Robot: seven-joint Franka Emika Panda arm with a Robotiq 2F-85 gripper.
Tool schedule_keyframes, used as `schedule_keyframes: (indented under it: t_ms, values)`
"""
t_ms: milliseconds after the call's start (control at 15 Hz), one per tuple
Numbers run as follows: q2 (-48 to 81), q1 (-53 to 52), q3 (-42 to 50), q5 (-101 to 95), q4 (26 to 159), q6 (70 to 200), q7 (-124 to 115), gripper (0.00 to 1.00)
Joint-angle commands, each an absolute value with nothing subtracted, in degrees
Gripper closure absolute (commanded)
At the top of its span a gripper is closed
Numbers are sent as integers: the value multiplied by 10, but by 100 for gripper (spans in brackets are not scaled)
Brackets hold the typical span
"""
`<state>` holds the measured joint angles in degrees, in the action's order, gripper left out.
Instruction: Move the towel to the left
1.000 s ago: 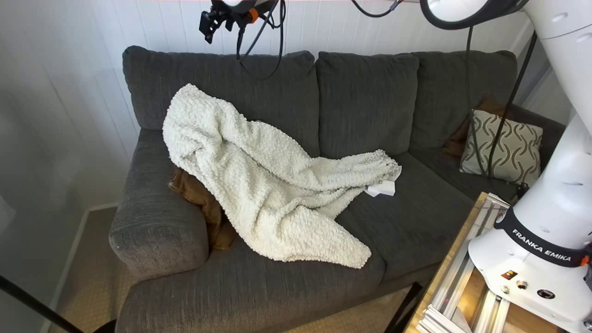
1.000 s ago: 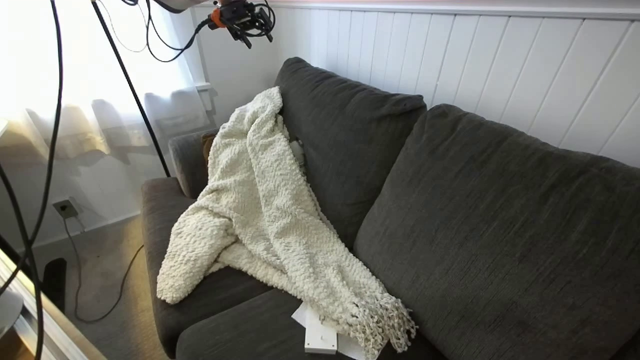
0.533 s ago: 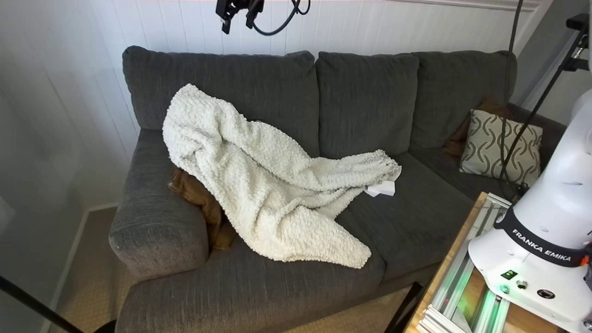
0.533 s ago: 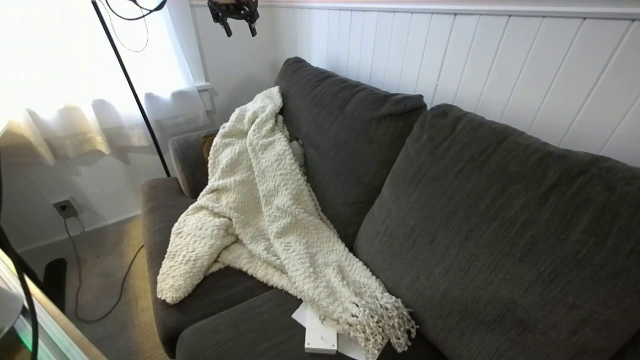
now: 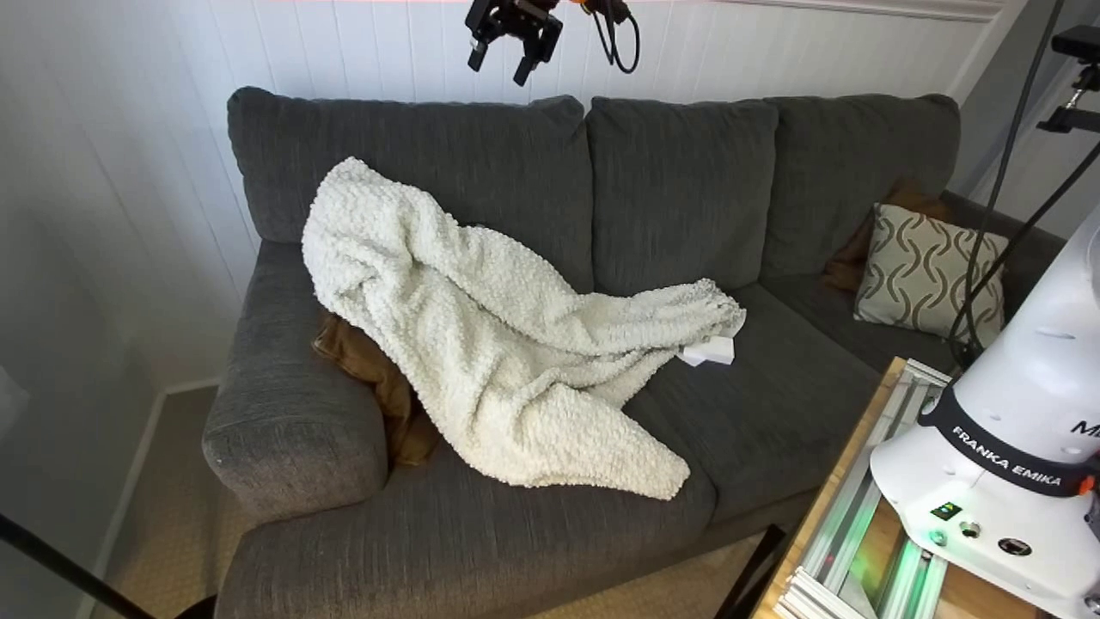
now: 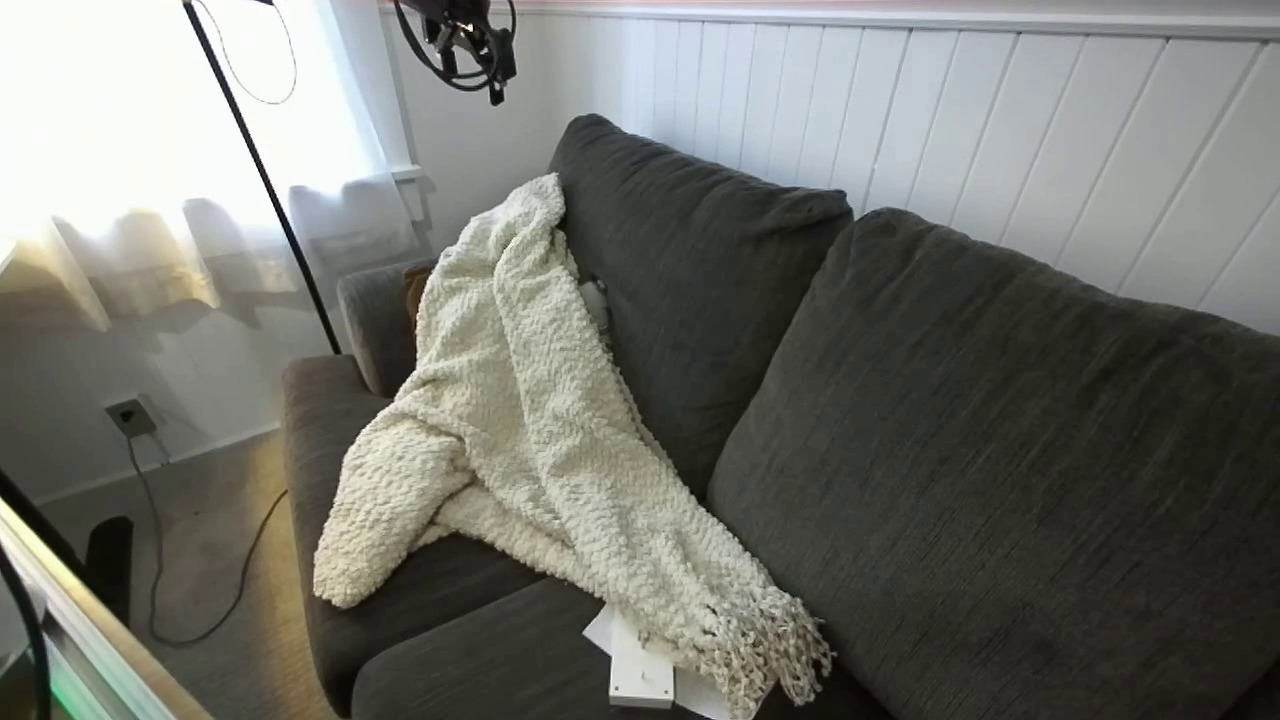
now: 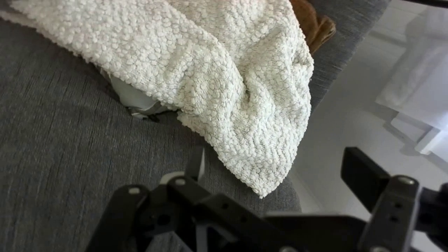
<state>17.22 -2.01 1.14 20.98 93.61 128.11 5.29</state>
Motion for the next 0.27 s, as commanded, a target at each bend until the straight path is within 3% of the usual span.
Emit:
schedule_keyframes:
  t_ms: [0,200]
  values:
    - [161,9,-10,238,962,1301,70,0]
    - [138,32,-17,287,1015,1333,114,0]
